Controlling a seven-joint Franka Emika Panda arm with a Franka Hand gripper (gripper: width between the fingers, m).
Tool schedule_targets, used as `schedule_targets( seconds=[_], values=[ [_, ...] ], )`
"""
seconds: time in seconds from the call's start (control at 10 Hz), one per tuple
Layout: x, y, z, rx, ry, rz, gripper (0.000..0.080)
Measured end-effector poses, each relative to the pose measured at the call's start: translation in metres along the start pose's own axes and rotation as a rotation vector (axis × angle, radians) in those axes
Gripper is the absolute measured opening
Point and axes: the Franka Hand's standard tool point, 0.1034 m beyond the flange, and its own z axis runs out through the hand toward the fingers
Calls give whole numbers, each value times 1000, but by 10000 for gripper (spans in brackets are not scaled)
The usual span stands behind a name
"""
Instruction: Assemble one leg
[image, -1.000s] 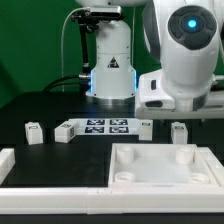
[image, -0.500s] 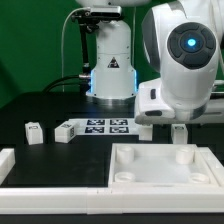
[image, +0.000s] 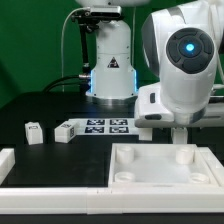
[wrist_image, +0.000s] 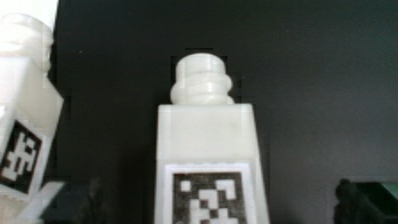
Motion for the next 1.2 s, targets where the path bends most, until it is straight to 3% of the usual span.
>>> schedule_targets(
  seconds=[0.1, 0.2, 0.3, 0.4, 0.5, 1.1, 1.2],
  values=[
    [0, 0, 0, -1, 0, -1, 595],
    [0, 0, 0, -1, 0, -1, 595],
    [0, 0, 0, -1, 0, -4, 419],
    [0, 0, 0, -1, 0, -4, 419],
    [0, -1, 0, -1, 0, -4, 288],
    [-2, -1, -1, -3, -7, -5, 289],
    [-14, 0, -13, -13, -25, -9, 290]
  ],
)
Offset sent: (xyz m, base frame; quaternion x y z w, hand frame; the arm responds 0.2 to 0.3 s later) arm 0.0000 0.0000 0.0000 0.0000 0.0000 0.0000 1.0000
